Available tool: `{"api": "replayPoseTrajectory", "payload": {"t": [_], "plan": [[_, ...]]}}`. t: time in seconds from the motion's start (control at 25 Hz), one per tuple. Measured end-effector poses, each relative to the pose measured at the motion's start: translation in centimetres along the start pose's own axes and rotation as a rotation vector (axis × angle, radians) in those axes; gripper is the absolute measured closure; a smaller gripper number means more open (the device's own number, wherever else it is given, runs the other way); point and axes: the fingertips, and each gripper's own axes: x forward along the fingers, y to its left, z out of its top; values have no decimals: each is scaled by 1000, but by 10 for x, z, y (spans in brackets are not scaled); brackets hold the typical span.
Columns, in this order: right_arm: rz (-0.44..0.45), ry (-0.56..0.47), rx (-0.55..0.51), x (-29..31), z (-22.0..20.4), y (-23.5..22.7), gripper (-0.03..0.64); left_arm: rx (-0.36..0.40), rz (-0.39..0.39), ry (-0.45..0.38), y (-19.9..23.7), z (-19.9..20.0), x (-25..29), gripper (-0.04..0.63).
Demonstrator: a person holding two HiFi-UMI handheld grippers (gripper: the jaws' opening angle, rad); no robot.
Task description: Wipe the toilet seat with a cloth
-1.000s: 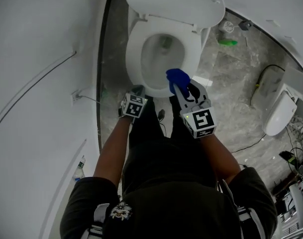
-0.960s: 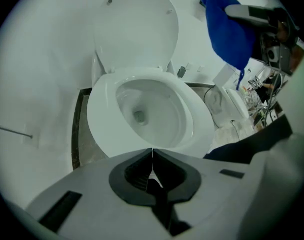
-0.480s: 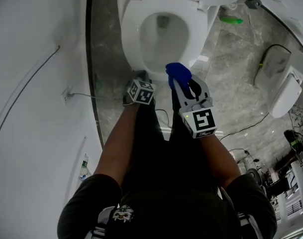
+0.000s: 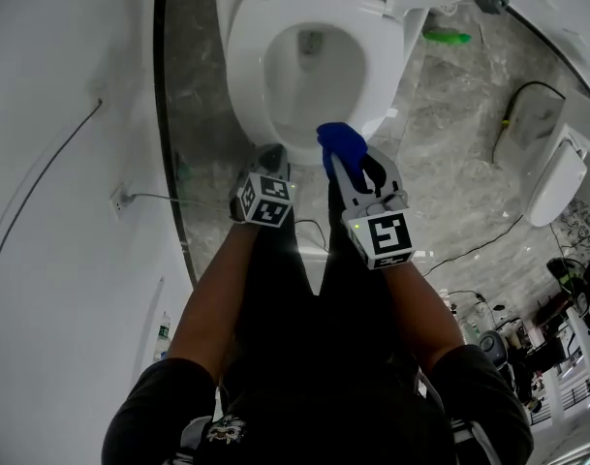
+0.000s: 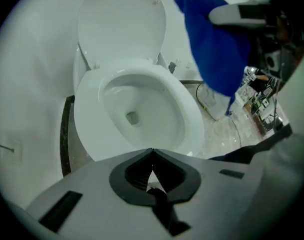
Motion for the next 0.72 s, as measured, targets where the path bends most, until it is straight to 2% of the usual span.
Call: {"api": "replayPoseTrajectory", "payload": {"t": [0.08,0.24,0.4,0.56,0.72], "plan": [[-7,-14,-3,13,2,-8,522,-11,2,-84,3,25,-16,584],[-23,-52,72,51,7,-27,522,-111,28,-250,24,73,-49,584],[-60,-80,89,95,23,-45,522,-187,62,-382,52,114,-80,584],[-109,-88,92,145,43,-62,520,-214,107,-440,80,135,-99,584],[-146,-67,159,194,56,-81,520,-234,149,-399,101,127,-93,584]]}}
